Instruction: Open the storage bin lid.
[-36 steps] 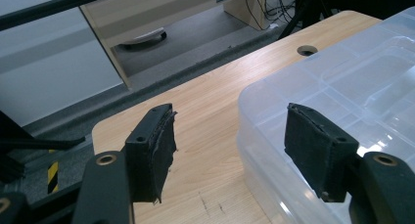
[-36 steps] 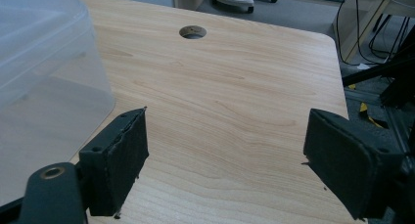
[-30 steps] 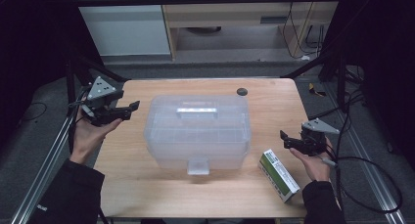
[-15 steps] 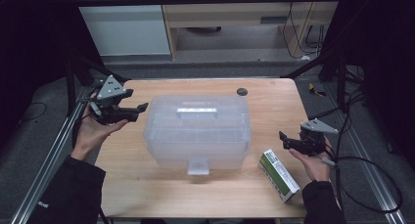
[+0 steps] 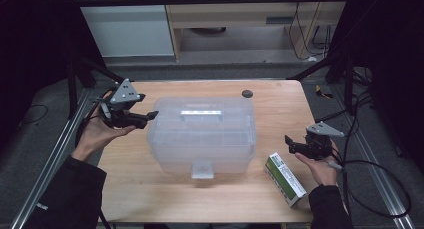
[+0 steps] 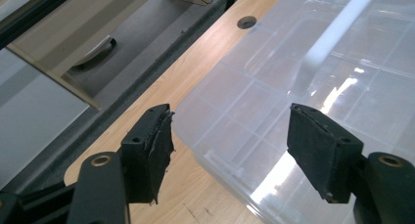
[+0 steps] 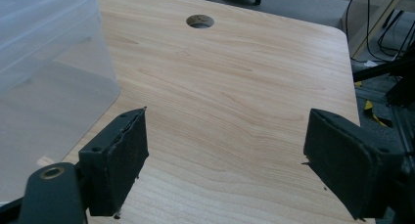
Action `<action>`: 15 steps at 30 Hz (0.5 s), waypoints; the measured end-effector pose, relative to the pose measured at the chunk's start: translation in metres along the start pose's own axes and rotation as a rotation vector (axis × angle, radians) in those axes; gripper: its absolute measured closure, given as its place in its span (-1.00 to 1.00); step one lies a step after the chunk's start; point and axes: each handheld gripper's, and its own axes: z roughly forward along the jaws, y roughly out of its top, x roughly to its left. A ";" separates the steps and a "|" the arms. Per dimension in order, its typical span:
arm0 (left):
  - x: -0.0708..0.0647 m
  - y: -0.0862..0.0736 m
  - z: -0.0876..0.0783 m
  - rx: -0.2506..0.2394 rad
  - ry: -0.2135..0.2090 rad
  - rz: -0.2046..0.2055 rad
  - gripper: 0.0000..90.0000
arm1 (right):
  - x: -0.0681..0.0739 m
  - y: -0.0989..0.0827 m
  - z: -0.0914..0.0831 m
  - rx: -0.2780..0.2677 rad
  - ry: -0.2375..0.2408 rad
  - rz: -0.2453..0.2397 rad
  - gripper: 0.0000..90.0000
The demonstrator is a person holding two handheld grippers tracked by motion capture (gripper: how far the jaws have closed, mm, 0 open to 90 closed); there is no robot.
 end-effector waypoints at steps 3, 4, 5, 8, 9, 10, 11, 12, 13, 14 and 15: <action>-0.002 0.003 0.000 0.007 0.004 0.025 -0.28 | 0.000 0.000 0.001 0.004 0.003 -0.001 -0.62; -0.004 0.006 0.001 0.008 -0.007 0.036 -0.28 | 0.001 -0.001 0.001 0.012 0.006 -0.007 -0.61; -0.004 0.006 0.001 0.008 -0.007 0.036 -0.28 | 0.001 -0.001 0.001 0.022 0.008 -0.009 -0.61; -0.006 0.011 0.002 0.025 -0.019 0.062 -0.29 | 0.001 -0.002 0.001 0.024 0.014 -0.008 -0.58; -0.007 0.013 0.003 0.036 -0.023 0.070 -0.29 | 0.001 -0.001 0.001 0.024 0.020 -0.008 -0.57; -0.008 0.015 0.005 0.044 -0.026 0.081 -0.29 | 0.001 -0.001 0.001 0.026 0.023 -0.006 -0.56; -0.009 0.017 0.007 0.052 -0.035 0.096 -0.29 | 0.001 -0.001 0.001 0.030 0.022 -0.008 -0.55; -0.009 0.019 0.007 0.059 -0.041 0.105 -0.30 | 0.001 -0.001 0.001 0.031 0.023 -0.009 -0.54; -0.009 0.019 0.007 0.059 -0.041 0.105 -0.30 | 0.001 -0.001 0.001 0.035 0.023 -0.008 -0.54; -0.010 0.021 0.009 0.067 -0.047 0.122 -0.30 | 0.001 -0.001 0.001 0.037 0.024 -0.007 -0.54; -0.010 0.021 0.009 0.067 -0.047 0.122 -0.30 | 0.001 -0.001 0.001 0.040 0.026 -0.003 -0.54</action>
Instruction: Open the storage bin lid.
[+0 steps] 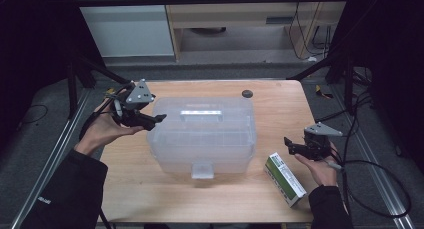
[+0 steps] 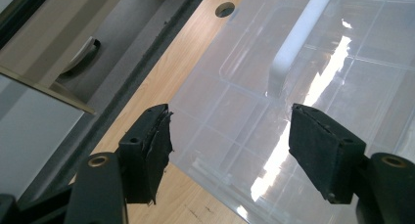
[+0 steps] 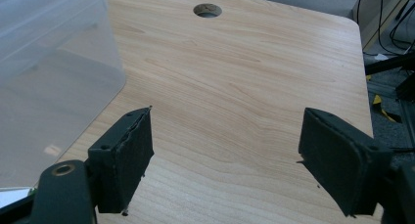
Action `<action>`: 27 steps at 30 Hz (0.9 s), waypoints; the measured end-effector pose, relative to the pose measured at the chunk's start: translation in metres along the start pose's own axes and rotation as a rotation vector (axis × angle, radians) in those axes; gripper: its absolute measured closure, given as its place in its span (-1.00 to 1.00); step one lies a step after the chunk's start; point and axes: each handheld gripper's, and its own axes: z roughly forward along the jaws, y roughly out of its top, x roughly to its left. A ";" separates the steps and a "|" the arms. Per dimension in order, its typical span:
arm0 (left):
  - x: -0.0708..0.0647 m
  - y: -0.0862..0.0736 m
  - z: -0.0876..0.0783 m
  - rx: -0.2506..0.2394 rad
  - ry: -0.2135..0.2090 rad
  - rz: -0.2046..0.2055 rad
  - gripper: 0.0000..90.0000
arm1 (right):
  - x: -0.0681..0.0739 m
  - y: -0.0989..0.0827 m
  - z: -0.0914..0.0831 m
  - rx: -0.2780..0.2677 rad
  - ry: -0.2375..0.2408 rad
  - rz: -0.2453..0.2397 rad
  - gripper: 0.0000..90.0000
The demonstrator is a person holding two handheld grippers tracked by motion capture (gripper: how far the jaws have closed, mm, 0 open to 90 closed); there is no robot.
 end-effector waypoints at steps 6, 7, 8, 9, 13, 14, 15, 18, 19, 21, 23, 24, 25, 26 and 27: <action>-0.003 0.006 0.005 0.024 -0.042 0.051 -0.30 | -0.001 0.000 0.000 0.002 -0.002 -0.006 -0.54; -0.005 0.009 0.006 0.038 -0.056 0.082 -0.30 | -0.001 0.000 0.000 0.004 -0.001 -0.009 -0.54; -0.005 0.009 0.006 0.038 -0.056 0.082 -0.30 | -0.001 0.000 0.000 0.008 0.000 -0.008 -0.54; -0.005 0.010 0.007 0.042 -0.069 0.093 -0.29 | -0.001 0.000 0.000 0.008 -0.003 -0.014 -0.54; -0.008 0.013 0.009 0.057 -0.090 0.117 -0.28 | -0.001 0.000 0.001 0.013 -0.002 -0.018 -0.55; -0.008 0.014 0.010 0.059 -0.093 0.124 -0.28 | -0.001 -0.001 0.001 0.012 -0.001 -0.019 -0.55; -0.008 0.014 0.010 0.059 -0.093 0.124 -0.28 | -0.001 -0.001 0.001 0.012 -0.001 -0.019 -0.55; -0.008 0.016 0.014 0.049 -0.092 0.177 -0.26 | -0.001 -0.001 0.001 0.015 -0.002 -0.021 -0.55; -0.010 0.018 0.014 0.074 -0.089 0.191 -0.26 | -0.001 -0.001 0.001 0.016 -0.002 -0.021 -0.55; -0.011 0.019 0.014 0.085 -0.089 0.188 -0.26 | -0.001 -0.001 0.001 0.017 -0.001 -0.021 -0.55; -0.013 0.022 0.015 0.094 -0.089 0.192 -0.24 | 0.000 -0.001 0.001 0.022 0.001 -0.020 -0.56; -0.013 0.022 0.015 0.094 -0.089 0.192 -0.24 | 0.000 -0.001 0.001 0.022 0.001 -0.020 -0.56; -0.012 0.026 0.017 0.081 -0.095 0.238 -0.23 | -0.001 -0.001 0.001 0.023 0.000 -0.021 -0.56; -0.012 0.026 0.017 0.081 -0.095 0.238 -0.23 | -0.001 -0.001 0.001 0.023 0.000 -0.021 -0.56; -0.012 0.028 0.018 0.093 -0.095 0.245 -0.23 | -0.001 -0.001 0.001 0.025 0.000 -0.022 -0.56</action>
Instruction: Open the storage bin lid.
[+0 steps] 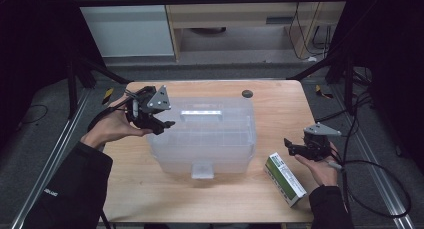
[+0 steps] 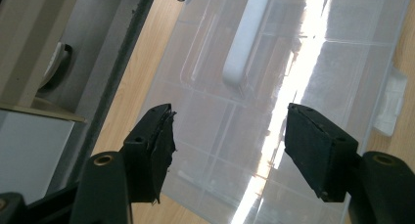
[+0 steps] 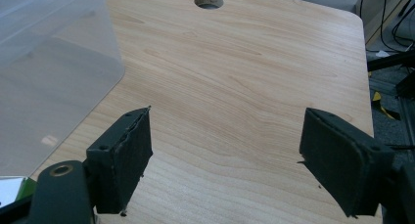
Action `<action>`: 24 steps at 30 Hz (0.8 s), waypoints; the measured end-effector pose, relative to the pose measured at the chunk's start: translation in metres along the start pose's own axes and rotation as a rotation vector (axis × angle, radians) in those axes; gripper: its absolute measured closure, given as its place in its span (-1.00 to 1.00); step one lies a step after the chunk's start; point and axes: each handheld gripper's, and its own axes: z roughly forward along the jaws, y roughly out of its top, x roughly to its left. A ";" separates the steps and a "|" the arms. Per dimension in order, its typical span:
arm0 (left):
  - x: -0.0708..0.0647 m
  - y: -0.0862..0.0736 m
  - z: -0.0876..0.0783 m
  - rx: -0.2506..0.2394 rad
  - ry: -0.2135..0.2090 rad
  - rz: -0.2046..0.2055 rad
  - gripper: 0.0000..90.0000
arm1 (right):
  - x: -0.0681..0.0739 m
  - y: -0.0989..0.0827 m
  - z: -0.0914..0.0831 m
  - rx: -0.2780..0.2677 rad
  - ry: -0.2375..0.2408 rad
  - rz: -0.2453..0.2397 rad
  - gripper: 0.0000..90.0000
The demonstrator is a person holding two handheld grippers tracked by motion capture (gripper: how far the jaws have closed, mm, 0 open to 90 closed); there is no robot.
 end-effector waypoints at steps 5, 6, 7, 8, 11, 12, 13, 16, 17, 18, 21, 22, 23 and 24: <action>-0.002 0.005 0.003 0.033 0.002 0.013 -0.20 | 0.000 0.000 0.001 0.004 0.000 -0.004 -0.56; -0.004 0.008 0.003 0.063 -0.005 0.013 -0.19 | 0.001 0.000 0.001 0.008 0.004 0.002 -0.56; -0.004 0.008 0.003 0.063 -0.005 0.013 -0.19 | 0.001 0.000 0.001 0.008 0.004 0.002 -0.56; -0.004 0.010 0.004 0.067 -0.009 0.029 -0.18 | 0.000 0.000 0.001 0.010 0.001 -0.002 -0.56; -0.004 0.013 0.005 0.083 -0.010 0.042 -0.17 | 0.000 -0.001 0.001 0.009 -0.001 -0.005 -0.56; -0.005 0.014 0.005 0.086 -0.014 0.048 -0.17 | 0.000 -0.001 0.001 0.009 -0.001 -0.005 -0.56; -0.005 0.016 0.006 0.099 -0.013 0.062 -0.17 | -0.001 -0.001 0.001 0.011 -0.001 -0.008 -0.56; -0.006 0.019 0.007 0.112 -0.009 0.077 -0.16 | 0.000 -0.001 0.002 0.015 0.000 -0.008 -0.56; -0.006 0.020 0.007 0.114 -0.010 0.081 -0.16 | 0.000 -0.001 0.002 0.015 0.000 -0.008 -0.56; -0.006 0.022 0.008 0.119 -0.007 0.085 -0.15 | 0.000 -0.001 0.002 0.015 0.000 -0.009 -0.56; -0.006 0.026 0.009 0.126 -0.003 0.100 -0.14 | -0.001 -0.001 0.001 0.014 0.000 -0.003 -0.56; -0.007 0.027 0.010 0.130 -0.004 0.105 -0.13 | -0.001 -0.001 0.001 0.012 -0.001 -0.003 -0.56; -0.007 0.027 0.010 0.130 -0.004 0.105 -0.13 | -0.001 -0.001 0.001 0.012 -0.001 -0.003 -0.56; -0.008 0.029 0.011 0.136 0.001 0.118 -0.12 | -0.001 -0.001 0.001 0.013 -0.001 0.006 -0.56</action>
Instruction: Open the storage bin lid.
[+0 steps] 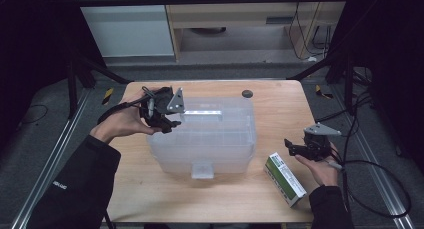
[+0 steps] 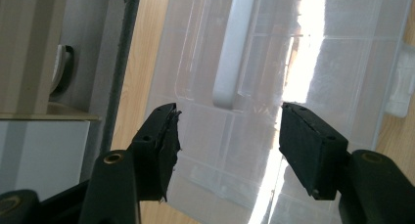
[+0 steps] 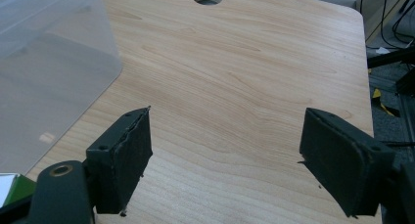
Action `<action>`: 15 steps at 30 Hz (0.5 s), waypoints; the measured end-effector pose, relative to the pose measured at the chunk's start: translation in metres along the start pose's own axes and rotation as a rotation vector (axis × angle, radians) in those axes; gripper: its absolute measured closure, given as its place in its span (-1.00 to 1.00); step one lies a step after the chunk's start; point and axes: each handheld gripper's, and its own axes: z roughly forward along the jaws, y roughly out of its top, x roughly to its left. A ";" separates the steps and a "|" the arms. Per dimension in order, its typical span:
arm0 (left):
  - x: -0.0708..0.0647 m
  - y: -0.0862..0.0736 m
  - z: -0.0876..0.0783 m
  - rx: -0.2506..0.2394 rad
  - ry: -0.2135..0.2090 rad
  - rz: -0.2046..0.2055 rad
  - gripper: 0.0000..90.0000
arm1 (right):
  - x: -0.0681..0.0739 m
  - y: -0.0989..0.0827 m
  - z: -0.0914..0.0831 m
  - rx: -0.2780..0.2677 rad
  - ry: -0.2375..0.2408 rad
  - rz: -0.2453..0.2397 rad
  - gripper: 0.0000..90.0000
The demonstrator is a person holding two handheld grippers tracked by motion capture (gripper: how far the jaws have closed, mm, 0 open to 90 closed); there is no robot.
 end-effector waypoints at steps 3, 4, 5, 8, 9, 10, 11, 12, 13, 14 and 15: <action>-0.001 0.003 0.002 0.004 0.002 0.007 -0.10 | 0.000 0.000 0.000 0.001 0.001 -0.001 -0.56; -0.001 0.004 0.002 0.008 0.003 0.009 -0.10 | 0.000 0.000 0.000 0.001 0.002 0.001 -0.55; -0.001 0.004 0.002 0.008 0.003 0.009 -0.09 | 0.000 0.000 0.000 0.002 0.002 0.001 -0.55; -0.002 0.007 0.006 0.022 0.005 0.025 -0.06 | 0.000 0.000 0.001 0.004 0.004 -0.008 -0.55; -0.002 0.007 0.006 0.022 0.005 0.025 -0.06 | 0.000 0.000 0.001 0.004 0.004 -0.008 -0.55; -0.002 0.009 0.008 0.030 0.007 0.032 -0.06 | 0.000 0.000 0.001 0.005 0.004 -0.010 -0.55; -0.002 0.009 0.008 0.030 0.007 0.032 -0.05 | 0.000 0.000 0.001 0.005 0.004 -0.010 -0.55; -0.002 0.011 0.009 0.033 0.011 0.038 -0.05 | 0.001 0.000 0.001 0.007 0.006 -0.011 -0.55; -0.002 0.011 0.009 0.033 0.011 0.038 -0.05 | 0.001 0.000 0.001 0.007 0.006 -0.011 -0.55; -0.002 0.014 0.010 0.034 0.011 0.042 -0.04 | 0.001 0.000 0.001 0.008 0.009 -0.011 -0.55; -0.002 0.014 0.010 0.034 0.011 0.042 -0.04 | 0.001 0.000 0.001 0.008 0.009 -0.011 -0.55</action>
